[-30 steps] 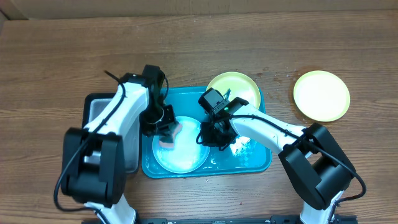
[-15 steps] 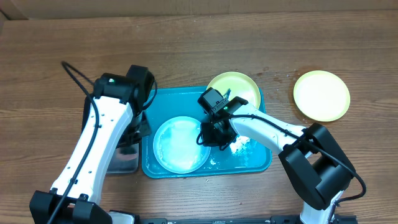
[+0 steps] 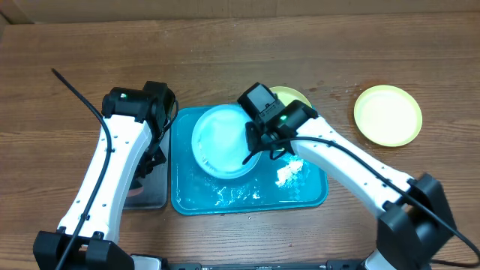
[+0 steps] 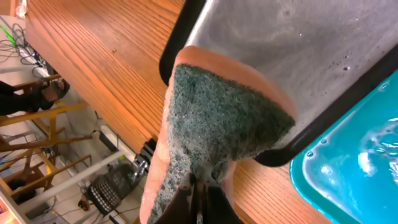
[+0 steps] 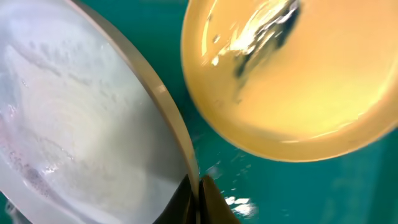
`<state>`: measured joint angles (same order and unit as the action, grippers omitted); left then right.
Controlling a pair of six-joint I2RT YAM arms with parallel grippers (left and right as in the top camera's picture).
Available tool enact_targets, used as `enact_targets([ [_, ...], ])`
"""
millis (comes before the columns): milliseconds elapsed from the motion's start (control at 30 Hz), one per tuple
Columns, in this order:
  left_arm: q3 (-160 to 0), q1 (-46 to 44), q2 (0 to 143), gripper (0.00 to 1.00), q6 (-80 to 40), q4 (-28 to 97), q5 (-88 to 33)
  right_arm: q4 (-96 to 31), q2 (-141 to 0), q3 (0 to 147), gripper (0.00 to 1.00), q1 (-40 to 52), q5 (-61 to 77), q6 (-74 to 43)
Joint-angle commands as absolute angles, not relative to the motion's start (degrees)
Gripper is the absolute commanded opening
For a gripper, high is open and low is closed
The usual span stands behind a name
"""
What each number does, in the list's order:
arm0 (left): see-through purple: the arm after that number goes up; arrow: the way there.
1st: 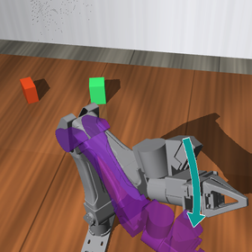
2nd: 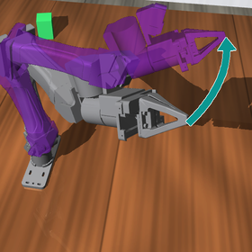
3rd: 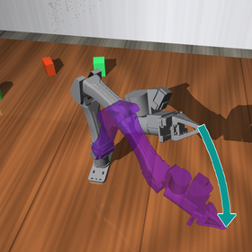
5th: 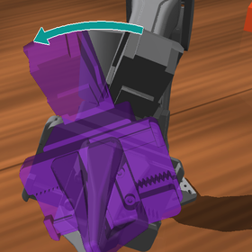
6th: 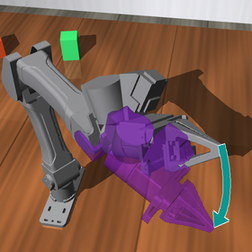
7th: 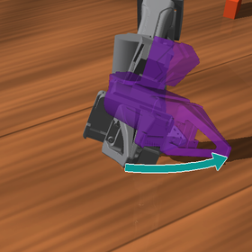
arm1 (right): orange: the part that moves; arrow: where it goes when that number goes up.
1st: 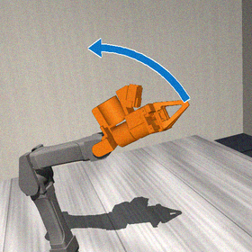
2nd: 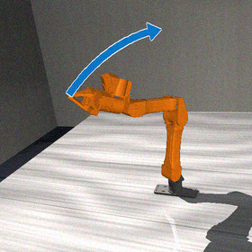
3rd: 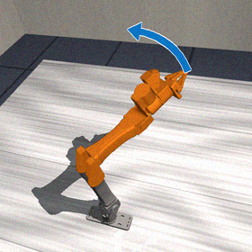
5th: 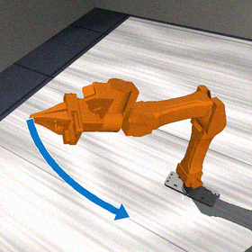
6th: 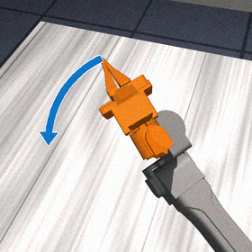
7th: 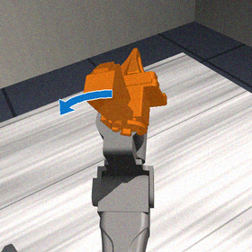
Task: Clean dirty plates on tray and stack at the side
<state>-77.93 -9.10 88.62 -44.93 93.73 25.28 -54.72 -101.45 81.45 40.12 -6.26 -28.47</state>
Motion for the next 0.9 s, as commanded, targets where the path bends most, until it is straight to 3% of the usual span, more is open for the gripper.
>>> enact_targets([
  [0,-78.4,-8.9,88.1,0.04,-46.3,93.5,27.0,-55.0,-97.8,83.8,0.04,39.9,-15.6,-28.1],
  [267,-78.4,-8.9,88.1,0.04,-46.3,92.9,27.0,-54.8,-92.3,83.9,0.04,39.9,-23.6,-26.0],
  [567,-78.4,-8.9,88.1,0.04,-46.3,92.3,27.0,-54.4,-89.1,85.0,0.04,40.2,-24.5,-15.6],
  [867,-77.8,-8.9,88.1,0.04,-45.0,89.6,27.2,-56.2,-88.9,85.3,0.04,46.5,-33.6,-5.5],
])
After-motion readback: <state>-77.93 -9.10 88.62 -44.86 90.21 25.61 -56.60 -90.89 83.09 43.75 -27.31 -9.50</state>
